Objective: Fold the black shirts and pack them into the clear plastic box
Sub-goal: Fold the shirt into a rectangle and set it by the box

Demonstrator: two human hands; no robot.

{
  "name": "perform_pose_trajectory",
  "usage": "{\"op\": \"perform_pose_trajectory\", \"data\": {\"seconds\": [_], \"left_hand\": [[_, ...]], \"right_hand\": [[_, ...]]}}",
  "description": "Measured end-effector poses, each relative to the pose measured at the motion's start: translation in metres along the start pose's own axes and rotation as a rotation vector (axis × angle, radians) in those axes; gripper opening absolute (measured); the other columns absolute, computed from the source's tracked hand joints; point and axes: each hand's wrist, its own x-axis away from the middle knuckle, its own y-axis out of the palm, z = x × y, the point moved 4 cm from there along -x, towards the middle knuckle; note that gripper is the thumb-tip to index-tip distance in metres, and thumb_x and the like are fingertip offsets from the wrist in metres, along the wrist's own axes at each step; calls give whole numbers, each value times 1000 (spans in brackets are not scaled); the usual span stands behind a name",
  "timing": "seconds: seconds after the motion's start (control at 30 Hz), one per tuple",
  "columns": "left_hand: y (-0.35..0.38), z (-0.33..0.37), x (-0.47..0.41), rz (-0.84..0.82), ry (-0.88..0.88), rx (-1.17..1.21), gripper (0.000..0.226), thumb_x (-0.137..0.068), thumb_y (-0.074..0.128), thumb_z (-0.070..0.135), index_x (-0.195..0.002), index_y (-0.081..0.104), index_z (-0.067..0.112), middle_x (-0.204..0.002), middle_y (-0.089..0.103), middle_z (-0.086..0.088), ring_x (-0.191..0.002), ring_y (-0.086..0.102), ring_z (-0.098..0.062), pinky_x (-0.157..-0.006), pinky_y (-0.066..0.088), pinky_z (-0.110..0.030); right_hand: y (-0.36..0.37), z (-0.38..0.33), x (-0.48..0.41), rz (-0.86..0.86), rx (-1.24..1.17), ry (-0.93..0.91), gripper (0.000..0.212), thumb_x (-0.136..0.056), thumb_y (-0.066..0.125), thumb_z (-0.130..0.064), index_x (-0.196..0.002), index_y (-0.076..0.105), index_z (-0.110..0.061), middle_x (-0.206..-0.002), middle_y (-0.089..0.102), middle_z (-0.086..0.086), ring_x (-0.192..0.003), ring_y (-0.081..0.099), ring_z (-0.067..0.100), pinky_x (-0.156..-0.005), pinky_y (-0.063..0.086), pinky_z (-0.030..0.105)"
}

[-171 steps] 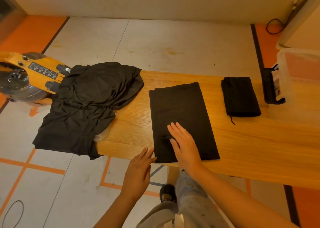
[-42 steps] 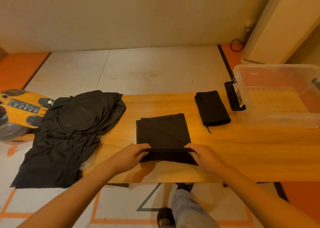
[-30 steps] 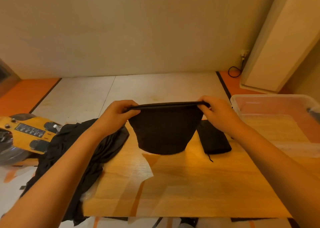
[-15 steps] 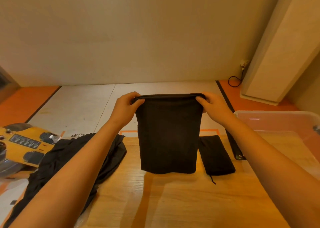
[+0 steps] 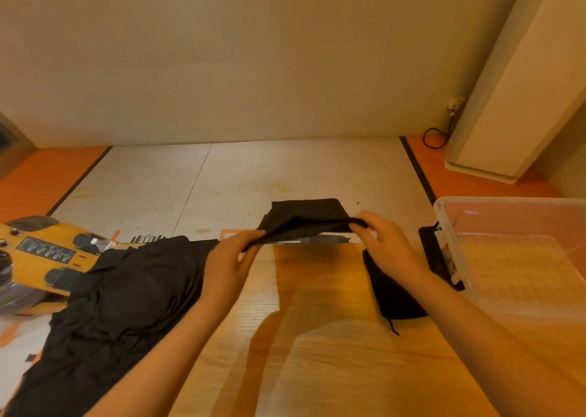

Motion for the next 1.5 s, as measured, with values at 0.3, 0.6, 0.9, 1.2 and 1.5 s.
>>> {"op": "perform_pose_trajectory", "data": {"seconds": [0.3, 0.6, 0.9, 1.2, 1.5], "left_hand": [[70, -49, 227, -504, 174, -271, 55, -105, 23, 35, -100, 76, 23, -113, 71, 4, -103, 60, -3, -99, 30, -11], [55, -40, 297, -604, 212, -351, 38, -98, 36, 44, -77, 66, 32, -127, 64, 6, -124, 49, -13, -111, 22, -28], [88, -23, 235, -485, -73, -268, 40, -95, 41, 41, -125, 57, 20, -138, 50, 3, -128, 45, -13, -107, 40, -32], [126, -62, 150, -574, -82, -431, 58, -95, 28, 45, -139, 48, 11, -147, 45, -7, -136, 40, -23, -114, 28, -37], [144, -78, 94, -410, -211, -584, 61, -99, 23, 41, -152, 20, 11, -162, 12, -7, -150, 2, -21, -121, 2, -40]], "right_hand": [[94, 96, 187, -322, 575, -104, 25, -63, 82, -41, -85, 73, -37, -93, 72, -19, -90, 66, -4, -101, 43, 22], [115, 114, 274, -387, 529, -46, 29, -89, 44, -53, -97, 69, -39, -132, 57, -14, -130, 42, 6, -112, 19, 27], [140, 85, 204, -337, 487, -51, 37, -92, 46, -49, -120, 61, -31, -136, 52, -10, -130, 42, 7, -111, 33, 31], [160, 105, 109, -484, 596, 18, 59, -98, 41, -47, -151, 23, -28, -160, 15, -7, -147, 7, 11, -112, -4, 27], [143, 126, 33, -380, 850, 77, 57, -103, 24, -43, -153, 4, -23, -161, -8, 0, -145, -18, 20, -117, -12, 39]]}}
